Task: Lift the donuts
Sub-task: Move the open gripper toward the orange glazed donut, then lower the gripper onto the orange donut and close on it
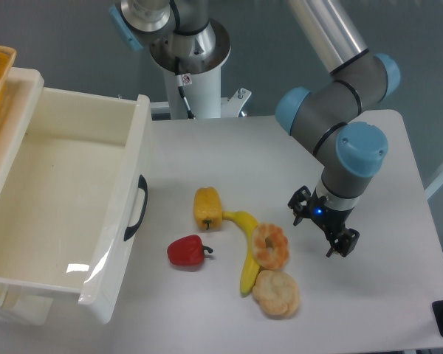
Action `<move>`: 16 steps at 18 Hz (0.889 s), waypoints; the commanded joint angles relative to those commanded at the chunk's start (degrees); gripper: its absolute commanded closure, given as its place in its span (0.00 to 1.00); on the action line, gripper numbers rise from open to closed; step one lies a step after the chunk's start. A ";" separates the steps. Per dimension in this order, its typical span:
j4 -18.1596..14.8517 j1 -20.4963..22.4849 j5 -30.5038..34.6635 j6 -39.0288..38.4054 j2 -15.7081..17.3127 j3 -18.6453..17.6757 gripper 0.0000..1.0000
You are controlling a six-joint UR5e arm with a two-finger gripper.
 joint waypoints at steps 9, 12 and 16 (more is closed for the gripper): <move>-0.61 -0.61 -1.76 -1.58 1.67 -4.84 0.00; -0.96 -2.10 -1.76 -1.58 2.72 -6.42 0.00; -2.29 -3.42 -1.85 -1.67 3.16 -6.42 0.00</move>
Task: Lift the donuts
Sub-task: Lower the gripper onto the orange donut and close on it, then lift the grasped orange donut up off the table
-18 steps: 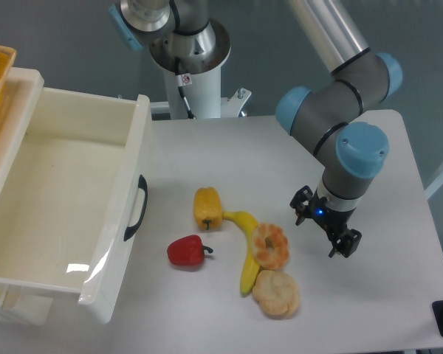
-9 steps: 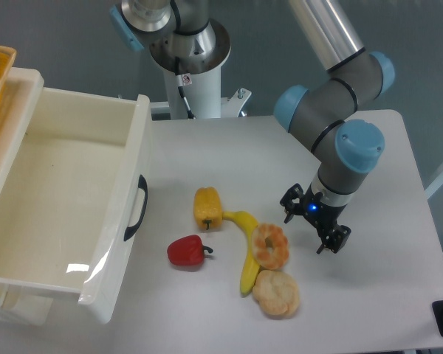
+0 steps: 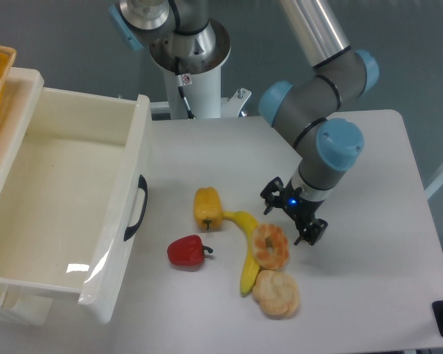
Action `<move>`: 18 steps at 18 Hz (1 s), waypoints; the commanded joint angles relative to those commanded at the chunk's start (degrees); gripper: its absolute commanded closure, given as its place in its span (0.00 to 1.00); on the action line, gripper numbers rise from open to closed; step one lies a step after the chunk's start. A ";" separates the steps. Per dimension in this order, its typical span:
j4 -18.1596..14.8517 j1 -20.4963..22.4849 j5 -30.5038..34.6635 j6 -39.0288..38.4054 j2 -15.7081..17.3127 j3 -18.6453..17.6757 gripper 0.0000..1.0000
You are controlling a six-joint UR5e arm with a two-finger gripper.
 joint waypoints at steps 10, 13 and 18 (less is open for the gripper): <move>0.00 -1.41 0.17 -1.85 -1.41 0.26 0.51; 0.00 -1.41 0.44 -1.85 -1.58 0.35 0.74; 0.00 -1.32 0.53 -1.76 -1.49 1.58 0.98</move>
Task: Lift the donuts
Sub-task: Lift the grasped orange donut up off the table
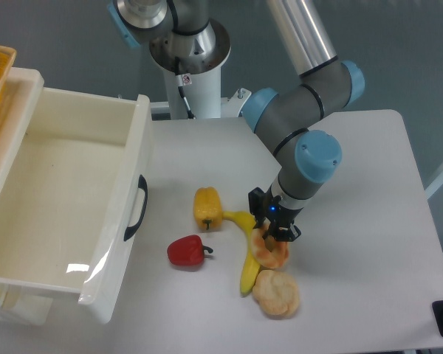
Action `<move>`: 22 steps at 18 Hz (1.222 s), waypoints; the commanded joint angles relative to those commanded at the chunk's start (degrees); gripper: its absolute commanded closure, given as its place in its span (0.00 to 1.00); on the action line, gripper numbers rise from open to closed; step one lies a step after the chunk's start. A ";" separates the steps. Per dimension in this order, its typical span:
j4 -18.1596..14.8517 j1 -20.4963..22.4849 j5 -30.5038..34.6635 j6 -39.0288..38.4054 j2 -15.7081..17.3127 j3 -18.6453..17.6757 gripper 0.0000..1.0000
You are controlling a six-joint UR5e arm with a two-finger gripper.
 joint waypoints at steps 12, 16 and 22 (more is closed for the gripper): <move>-7.81 0.18 10.11 0.79 -3.42 15.98 1.00; -8.88 0.62 10.02 4.20 -4.39 18.90 1.00; -16.95 0.62 13.98 5.10 -6.68 26.27 1.00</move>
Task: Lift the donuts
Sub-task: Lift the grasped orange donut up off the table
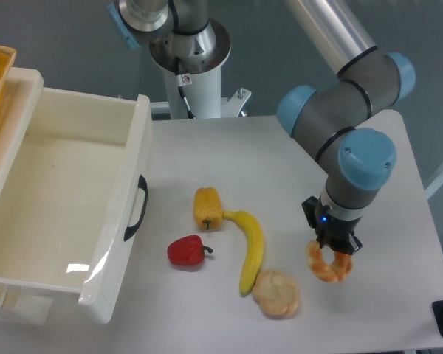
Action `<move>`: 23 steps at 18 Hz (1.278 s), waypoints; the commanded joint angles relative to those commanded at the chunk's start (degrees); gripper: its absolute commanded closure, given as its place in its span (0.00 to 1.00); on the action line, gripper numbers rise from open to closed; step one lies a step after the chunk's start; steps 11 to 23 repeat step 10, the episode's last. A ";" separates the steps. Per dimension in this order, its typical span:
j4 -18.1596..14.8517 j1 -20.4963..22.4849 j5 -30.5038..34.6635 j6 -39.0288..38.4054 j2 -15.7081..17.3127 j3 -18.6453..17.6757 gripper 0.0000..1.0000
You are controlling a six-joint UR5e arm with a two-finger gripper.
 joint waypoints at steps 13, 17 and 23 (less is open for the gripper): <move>-2.39 0.44 -0.09 1.84 0.35 2.04 1.00; -2.39 0.44 -0.09 1.84 0.35 2.04 1.00; -2.39 0.44 -0.09 1.84 0.35 2.04 1.00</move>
